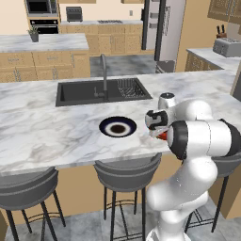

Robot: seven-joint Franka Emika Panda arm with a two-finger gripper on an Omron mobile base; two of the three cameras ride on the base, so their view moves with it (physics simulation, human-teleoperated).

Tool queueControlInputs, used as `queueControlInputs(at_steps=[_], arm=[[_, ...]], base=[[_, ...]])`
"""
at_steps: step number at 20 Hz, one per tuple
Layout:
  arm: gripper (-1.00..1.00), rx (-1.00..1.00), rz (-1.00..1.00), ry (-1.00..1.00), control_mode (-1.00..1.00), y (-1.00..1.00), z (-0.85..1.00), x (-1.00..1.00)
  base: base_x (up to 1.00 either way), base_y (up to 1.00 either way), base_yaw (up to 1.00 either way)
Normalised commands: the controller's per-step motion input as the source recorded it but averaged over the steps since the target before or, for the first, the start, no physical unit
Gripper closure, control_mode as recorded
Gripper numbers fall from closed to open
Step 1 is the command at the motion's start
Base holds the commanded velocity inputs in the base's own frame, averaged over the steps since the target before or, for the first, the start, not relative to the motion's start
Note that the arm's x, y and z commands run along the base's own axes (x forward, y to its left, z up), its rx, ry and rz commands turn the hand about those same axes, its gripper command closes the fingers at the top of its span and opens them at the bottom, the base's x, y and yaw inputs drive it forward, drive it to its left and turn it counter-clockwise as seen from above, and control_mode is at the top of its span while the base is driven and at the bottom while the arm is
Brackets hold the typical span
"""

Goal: Pick the chicken drumstick and eggplant from their plates and place them in the bowl. Then put the bowl in the fridge.

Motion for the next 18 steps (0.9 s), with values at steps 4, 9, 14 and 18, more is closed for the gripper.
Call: queueControlInputs(at_steps=[4, 9, 14, 18], arm=[[-1.0, -0.19, 0.0, 0.0, -1.0, 0.09, -0.05, 0.14], [-1.0, -0.13, 0.0, 0.0, -1.0, 0.0, 0.0, 0.22], [-1.0, -0.08, 0.0, 0.0, -1.0, -0.01, -0.12, 0.2], [-1.0, -0.04, 0.0, 0.02, -1.0, -0.01, -0.18, 0.26]], base=[[0.0, 0.0, 0.0], [0.0, 0.0, 0.0], [0.0, 0.0, 0.0], [0.0, 0.0, 0.0]])
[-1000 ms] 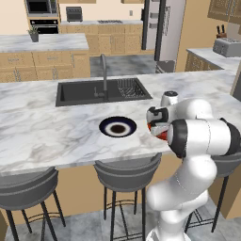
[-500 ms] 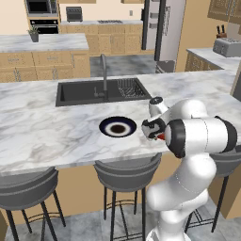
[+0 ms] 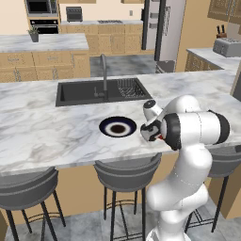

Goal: Pick the chicken drumstick and eggplant from their plates and place them in the bowl. Then put the bowl in the fridge.

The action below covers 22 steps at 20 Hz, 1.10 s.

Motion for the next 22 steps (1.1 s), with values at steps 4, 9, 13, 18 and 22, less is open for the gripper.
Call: queueControlInputs(at_steps=[4, 9, 13, 18, 22], arm=[[-1.0, 0.0, 0.0, 0.06, -1.0, -0.08, -0.14, 0.28], [-1.0, 0.0, 0.0, 0.09, -1.0, -0.12, -0.13, 0.29], [-1.0, 0.0, 0.0, 0.08, -1.0, -0.07, -0.13, 0.08], [1.0, 0.0, 0.0, 0.07, -1.0, -0.02, -0.05, 0.01], [1.0, 0.0, 0.0, 0.0, -1.0, -0.02, -0.03, -0.04]], base=[[0.0, 0.0, 0.0], [0.0, 0.0, 0.0], [0.0, 0.0, 0.0], [0.0, 0.0, 0.0], [0.0, 0.0, 0.0]])
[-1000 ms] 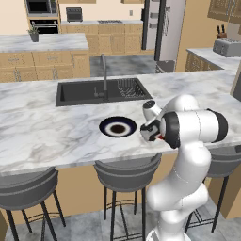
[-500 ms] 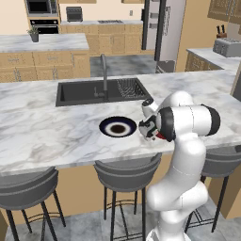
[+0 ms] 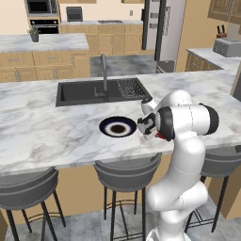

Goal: Pick the chicken drumstick and eggplant from their plates and place them in the bowl. Then put the bowl in the fridge.

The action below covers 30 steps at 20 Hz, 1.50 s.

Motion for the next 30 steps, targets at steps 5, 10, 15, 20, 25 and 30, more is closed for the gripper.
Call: queueControlInputs(at_steps=[5, 10, 15, 20, 25, 30], arm=[[1.0, 0.06, 0.0, 0.0, -1.0, -0.01, 0.05, -0.09], [1.0, 0.12, 0.11, -0.03, -1.0, 0.0, 0.47, -0.28], [1.0, 0.03, 0.2, -0.08, -1.0, 0.07, 0.59, -0.42], [1.0, -0.03, 0.3, -0.13, -1.0, 0.18, 0.5, -0.4], [1.0, -0.09, 0.41, -0.07, -1.0, 0.17, 0.42, -0.46], [1.0, -0.13, 0.48, -0.02, -1.0, 0.16, 0.4, -0.49]], base=[[0.0, 0.0, 0.0], [0.0, 0.0, 0.0], [0.0, 0.0, 0.0], [0.0, 0.0, 0.0], [0.0, 0.0, 0.0], [0.0, 0.0, 0.0]])
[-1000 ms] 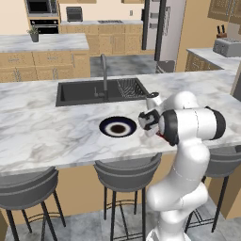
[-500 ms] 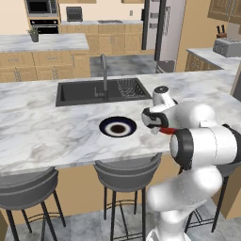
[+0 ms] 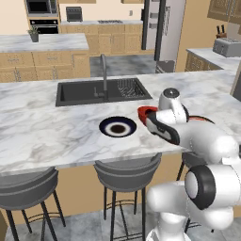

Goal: Pick the chicken drumstick and eggplant from their plates and place them in the bowl. Then put the bowl in the fridge.

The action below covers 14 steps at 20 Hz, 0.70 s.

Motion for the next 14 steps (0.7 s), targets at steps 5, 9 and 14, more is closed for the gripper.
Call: queueControlInputs(at_steps=[5, 9, 14], arm=[[1.0, -0.12, 0.39, -0.09, -1.0, 0.06, 0.31, -0.53], [1.0, -0.21, 0.21, -0.07, -1.0, 0.04, 0.23, -0.47], [1.0, -0.09, 0.05, -0.04, -1.0, 0.0, 0.07, -0.46]], base=[[0.0, 0.0, 0.0], [0.0, 0.0, 0.0], [0.0, 0.0, 0.0]])
